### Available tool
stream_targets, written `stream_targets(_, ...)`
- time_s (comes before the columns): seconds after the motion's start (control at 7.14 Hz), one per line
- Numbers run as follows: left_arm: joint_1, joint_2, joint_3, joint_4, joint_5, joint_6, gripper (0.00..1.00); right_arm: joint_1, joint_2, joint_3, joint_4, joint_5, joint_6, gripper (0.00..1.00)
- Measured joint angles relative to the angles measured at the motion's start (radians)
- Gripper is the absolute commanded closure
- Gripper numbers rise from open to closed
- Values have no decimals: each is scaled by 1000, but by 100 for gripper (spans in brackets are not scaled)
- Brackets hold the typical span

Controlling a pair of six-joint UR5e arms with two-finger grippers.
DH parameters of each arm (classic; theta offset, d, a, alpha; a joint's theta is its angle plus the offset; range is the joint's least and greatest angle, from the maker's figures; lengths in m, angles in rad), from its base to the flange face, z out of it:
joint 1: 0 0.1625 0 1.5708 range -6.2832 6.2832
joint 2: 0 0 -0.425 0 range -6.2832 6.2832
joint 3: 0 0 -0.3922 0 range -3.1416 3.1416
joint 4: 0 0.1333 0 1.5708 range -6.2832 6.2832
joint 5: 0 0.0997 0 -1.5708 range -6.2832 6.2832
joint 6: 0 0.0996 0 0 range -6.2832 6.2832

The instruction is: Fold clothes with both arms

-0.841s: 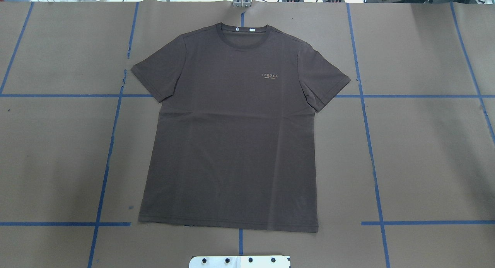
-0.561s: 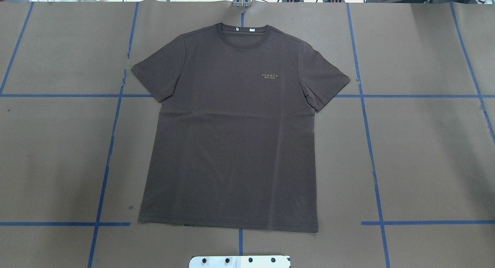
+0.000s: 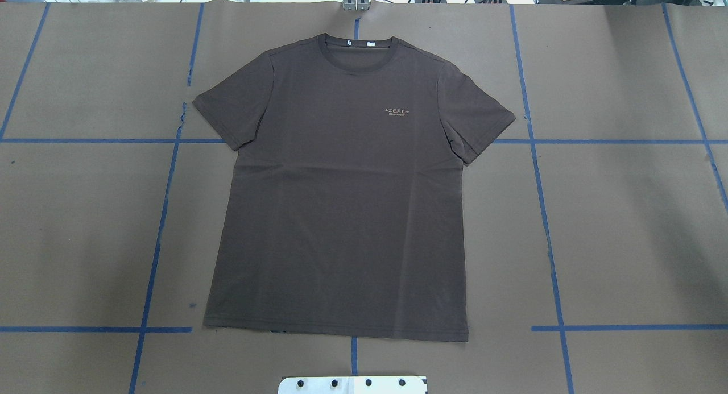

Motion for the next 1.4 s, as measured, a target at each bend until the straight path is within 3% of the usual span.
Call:
stream_targets(0.28, 1, 1, 0, -34, -1, 0, 0, -166, 150, -101, 151, -24, 335, 0)
stream_targets(0.7, 3, 2, 9, -88, -2, 0, 0, -361, 356, -288, 374, -210, 816, 13)
stream_targets(0.98, 3, 2, 12, -96, -3, 0, 0, -425, 441, -376, 399, -297, 950, 19)
stream_targets(1.4, 3, 2, 20, -98, -1, 0, 0, -451, 480, -447, 407, -317, 974, 26)
